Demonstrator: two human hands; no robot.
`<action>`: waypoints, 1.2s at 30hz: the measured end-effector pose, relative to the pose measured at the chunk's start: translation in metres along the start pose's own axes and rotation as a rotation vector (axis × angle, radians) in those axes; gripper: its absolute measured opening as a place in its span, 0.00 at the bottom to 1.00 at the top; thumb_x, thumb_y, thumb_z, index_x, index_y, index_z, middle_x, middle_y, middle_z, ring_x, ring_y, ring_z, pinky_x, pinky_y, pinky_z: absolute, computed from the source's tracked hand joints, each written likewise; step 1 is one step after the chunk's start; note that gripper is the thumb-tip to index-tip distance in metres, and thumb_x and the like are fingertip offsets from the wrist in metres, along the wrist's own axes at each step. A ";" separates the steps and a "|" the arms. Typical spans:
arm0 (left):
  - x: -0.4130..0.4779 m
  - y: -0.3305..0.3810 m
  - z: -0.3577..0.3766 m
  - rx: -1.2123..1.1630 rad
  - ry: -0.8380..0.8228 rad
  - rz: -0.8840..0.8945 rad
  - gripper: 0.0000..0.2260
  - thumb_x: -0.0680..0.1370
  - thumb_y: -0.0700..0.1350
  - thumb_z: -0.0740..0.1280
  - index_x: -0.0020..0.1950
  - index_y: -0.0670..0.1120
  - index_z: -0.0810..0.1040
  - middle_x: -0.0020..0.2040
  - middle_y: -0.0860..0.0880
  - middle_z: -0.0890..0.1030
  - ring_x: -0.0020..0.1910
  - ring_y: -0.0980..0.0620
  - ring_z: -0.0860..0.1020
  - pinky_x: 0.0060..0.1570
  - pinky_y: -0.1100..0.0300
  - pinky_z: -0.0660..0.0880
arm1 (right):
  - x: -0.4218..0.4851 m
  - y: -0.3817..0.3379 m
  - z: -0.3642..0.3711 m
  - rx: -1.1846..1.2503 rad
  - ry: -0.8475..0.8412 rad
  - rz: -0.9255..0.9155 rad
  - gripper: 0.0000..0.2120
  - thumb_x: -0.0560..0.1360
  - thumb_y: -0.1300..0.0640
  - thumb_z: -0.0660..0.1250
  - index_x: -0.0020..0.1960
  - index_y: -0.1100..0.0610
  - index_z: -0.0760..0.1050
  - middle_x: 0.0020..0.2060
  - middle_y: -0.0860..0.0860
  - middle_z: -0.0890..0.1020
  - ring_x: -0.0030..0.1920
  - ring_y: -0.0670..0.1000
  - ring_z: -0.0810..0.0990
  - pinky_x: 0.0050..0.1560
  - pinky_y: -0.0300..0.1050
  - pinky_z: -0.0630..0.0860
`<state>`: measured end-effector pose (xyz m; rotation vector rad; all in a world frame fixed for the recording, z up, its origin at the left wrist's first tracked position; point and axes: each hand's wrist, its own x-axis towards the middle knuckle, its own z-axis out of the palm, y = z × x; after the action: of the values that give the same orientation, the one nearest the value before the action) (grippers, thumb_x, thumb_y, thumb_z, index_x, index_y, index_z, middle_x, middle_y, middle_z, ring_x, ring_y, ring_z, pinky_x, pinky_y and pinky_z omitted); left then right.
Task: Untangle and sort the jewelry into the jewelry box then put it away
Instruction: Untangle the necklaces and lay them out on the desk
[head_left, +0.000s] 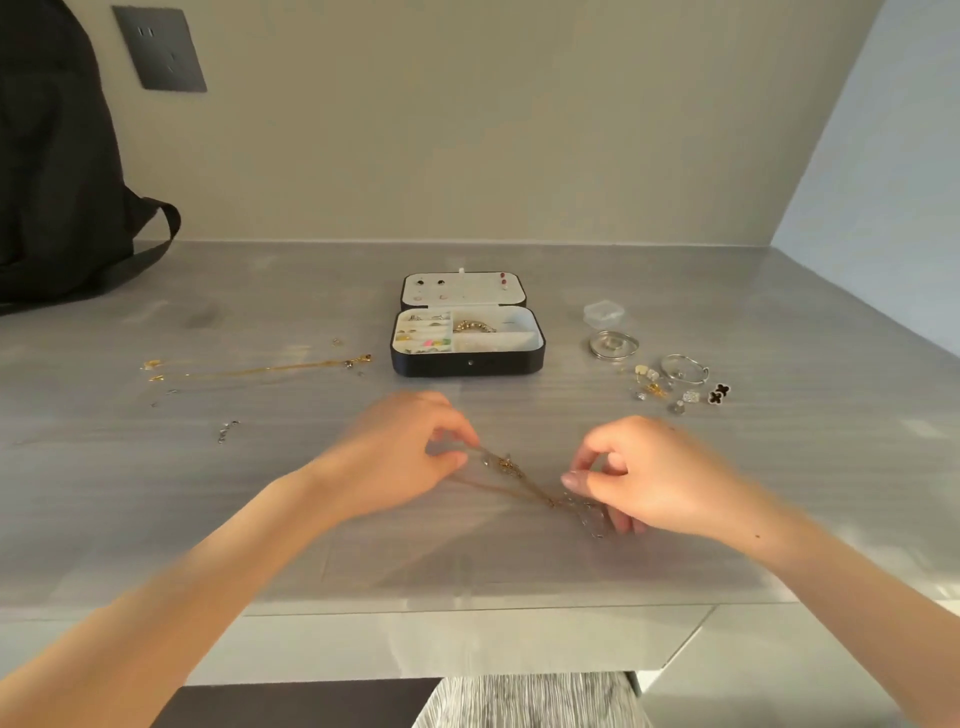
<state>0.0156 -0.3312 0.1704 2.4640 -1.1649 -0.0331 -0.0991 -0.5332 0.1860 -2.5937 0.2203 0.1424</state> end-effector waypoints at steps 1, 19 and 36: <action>0.004 0.002 -0.001 -0.008 -0.007 -0.017 0.06 0.74 0.47 0.68 0.50 0.54 0.81 0.48 0.55 0.77 0.47 0.55 0.75 0.53 0.56 0.71 | 0.002 0.000 -0.002 -0.060 0.010 -0.008 0.10 0.75 0.47 0.65 0.39 0.51 0.74 0.22 0.46 0.78 0.20 0.41 0.72 0.29 0.37 0.68; 0.041 -0.005 -0.004 -0.199 -0.336 0.061 0.06 0.74 0.46 0.70 0.40 0.56 0.75 0.39 0.57 0.76 0.41 0.62 0.73 0.40 0.72 0.67 | 0.064 -0.025 -0.011 0.019 -0.313 -0.232 0.09 0.69 0.50 0.74 0.44 0.53 0.79 0.37 0.47 0.80 0.35 0.44 0.75 0.38 0.39 0.73; 0.051 -0.011 0.003 -0.473 -0.171 -0.025 0.03 0.76 0.48 0.66 0.43 0.52 0.79 0.40 0.59 0.80 0.38 0.60 0.75 0.40 0.69 0.71 | 0.067 -0.009 -0.009 0.420 -0.275 -0.097 0.03 0.73 0.58 0.68 0.41 0.55 0.80 0.32 0.47 0.83 0.32 0.40 0.76 0.33 0.29 0.70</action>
<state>0.0567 -0.3642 0.1717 2.0832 -1.0483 -0.4789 -0.0313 -0.5384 0.1886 -2.1338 0.0194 0.3722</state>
